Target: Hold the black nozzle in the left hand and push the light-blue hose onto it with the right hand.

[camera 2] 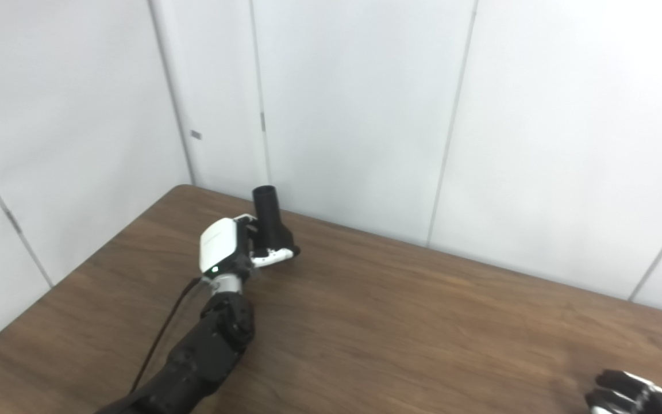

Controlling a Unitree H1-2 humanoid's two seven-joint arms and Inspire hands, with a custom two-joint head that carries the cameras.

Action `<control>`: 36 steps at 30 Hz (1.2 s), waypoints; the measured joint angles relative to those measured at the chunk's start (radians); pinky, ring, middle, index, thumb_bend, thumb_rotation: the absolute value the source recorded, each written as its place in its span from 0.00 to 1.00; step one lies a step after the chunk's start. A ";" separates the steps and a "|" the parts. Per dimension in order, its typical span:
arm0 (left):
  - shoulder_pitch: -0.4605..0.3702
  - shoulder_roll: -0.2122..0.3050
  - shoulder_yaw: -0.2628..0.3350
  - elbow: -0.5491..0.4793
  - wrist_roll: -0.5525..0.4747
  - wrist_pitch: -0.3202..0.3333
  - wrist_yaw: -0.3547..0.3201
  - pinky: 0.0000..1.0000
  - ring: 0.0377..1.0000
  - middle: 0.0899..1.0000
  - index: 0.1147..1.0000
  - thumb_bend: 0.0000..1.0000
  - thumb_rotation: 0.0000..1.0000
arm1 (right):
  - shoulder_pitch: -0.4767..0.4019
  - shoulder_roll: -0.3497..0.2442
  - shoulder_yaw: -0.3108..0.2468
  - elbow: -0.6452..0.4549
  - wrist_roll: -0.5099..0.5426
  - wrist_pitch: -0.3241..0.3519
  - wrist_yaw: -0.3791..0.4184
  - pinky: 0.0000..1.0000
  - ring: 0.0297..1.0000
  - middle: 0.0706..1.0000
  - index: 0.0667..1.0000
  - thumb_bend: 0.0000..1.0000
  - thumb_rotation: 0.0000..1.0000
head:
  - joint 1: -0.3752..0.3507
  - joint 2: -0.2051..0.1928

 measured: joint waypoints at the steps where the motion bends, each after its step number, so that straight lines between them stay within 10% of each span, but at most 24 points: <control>1: 0.020 0.001 -0.006 -0.038 0.001 -0.008 -0.015 0.85 0.57 0.40 0.43 0.52 0.00 | 0.004 0.004 0.000 -0.011 -0.001 0.014 -0.003 0.53 0.63 0.63 0.61 0.23 0.00 | -0.009 0.005; 9: 0.120 -0.007 -0.059 -0.229 0.029 -0.069 -0.101 0.82 0.55 0.42 0.42 0.53 0.00 | 0.013 0.019 0.021 -0.066 -0.048 0.055 -0.015 0.58 0.65 0.66 0.64 0.20 0.00 | -0.072 0.018; 27: 0.185 0.013 -0.087 -0.299 0.073 -0.522 -0.185 0.66 0.47 0.45 0.40 0.53 0.00 | 0.015 0.069 0.004 -0.026 -0.044 0.011 -0.061 0.54 0.61 0.63 0.60 0.28 0.00 | -0.247 0.055; 36: 0.265 0.013 -0.090 -0.433 0.126 -0.580 -0.197 0.65 0.46 0.43 0.41 0.52 0.00 | 0.017 0.072 0.017 -0.158 -0.144 0.046 -0.087 0.50 0.57 0.58 0.58 0.31 0.00 | -0.360 0.077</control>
